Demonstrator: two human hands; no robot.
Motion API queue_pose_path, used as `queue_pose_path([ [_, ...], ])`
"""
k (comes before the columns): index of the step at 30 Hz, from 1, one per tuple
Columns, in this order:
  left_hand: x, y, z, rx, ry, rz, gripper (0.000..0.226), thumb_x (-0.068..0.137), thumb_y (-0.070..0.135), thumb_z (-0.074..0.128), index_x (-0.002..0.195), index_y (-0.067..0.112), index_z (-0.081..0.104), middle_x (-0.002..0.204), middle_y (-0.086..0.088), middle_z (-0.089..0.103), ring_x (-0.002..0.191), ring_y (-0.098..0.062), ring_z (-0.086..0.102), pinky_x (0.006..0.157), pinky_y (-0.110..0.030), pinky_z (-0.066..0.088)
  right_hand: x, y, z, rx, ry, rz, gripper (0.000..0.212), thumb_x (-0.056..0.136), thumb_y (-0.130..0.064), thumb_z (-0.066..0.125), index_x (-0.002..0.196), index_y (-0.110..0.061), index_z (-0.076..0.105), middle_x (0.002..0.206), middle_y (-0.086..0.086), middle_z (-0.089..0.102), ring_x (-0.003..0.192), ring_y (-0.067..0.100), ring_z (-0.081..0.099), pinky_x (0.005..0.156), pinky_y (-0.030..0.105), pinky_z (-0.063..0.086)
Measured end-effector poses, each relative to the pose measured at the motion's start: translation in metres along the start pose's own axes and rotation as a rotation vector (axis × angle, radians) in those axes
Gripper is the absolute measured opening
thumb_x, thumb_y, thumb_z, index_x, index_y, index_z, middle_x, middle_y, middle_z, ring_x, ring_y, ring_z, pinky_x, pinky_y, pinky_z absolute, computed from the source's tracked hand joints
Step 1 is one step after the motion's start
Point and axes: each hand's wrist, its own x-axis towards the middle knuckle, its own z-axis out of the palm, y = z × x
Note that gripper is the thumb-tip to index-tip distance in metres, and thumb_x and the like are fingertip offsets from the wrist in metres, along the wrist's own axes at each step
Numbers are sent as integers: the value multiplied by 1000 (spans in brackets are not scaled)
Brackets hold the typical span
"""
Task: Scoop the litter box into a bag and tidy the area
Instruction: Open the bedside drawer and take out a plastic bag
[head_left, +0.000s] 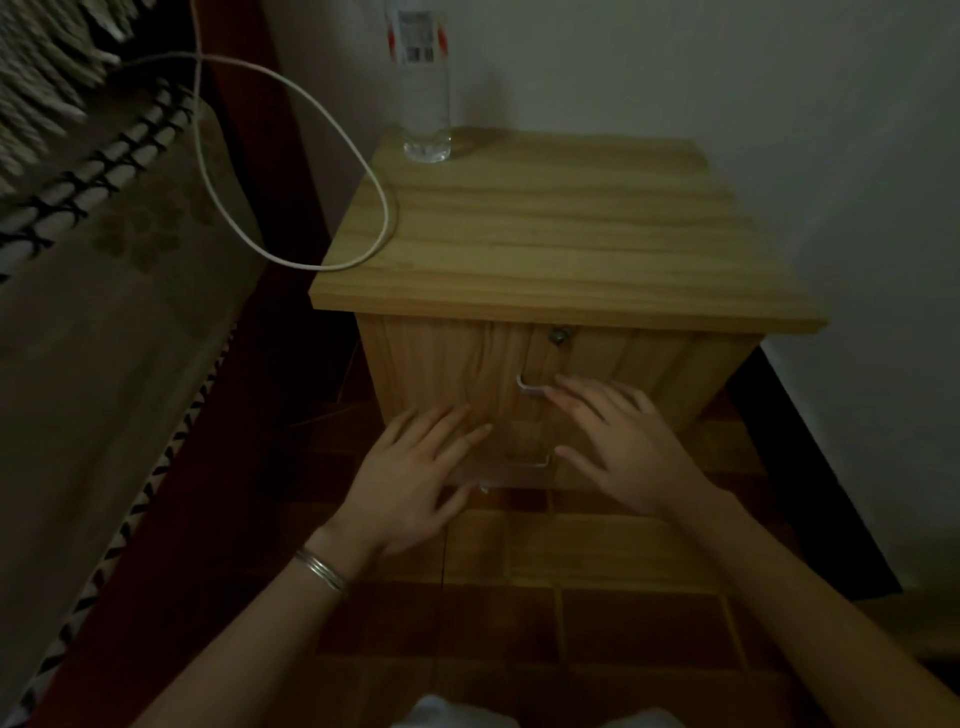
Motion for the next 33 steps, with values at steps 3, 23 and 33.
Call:
queue_pose_path([
  [3,2,1,4,7,5,16,58,89,50,37,142,27,35,145,-3,40,134,-20,35,111,-38,15,-3,2,3,-20,-6,8,61,88,-51,28,141,-22,32,145,-1,39,132,15,37,105,40,30],
  [23,13,3,11,-18,-40,30,58,90,51,33,142,26,35,146,-3,39,135,-21,33,111,-36,11,-10,-5,26,82,73,-32,56,90,-43,38,139,-17,35,143,0,40,134,14,32,106,36,27],
  [33,15,9,-5,-14,0,54,59,90,48,37,144,27,32,149,-2,34,138,-19,28,113,-37,13,14,-2,26,53,138,54,57,81,-37,63,129,-8,49,123,8,54,117,25,48,95,40,41],
])
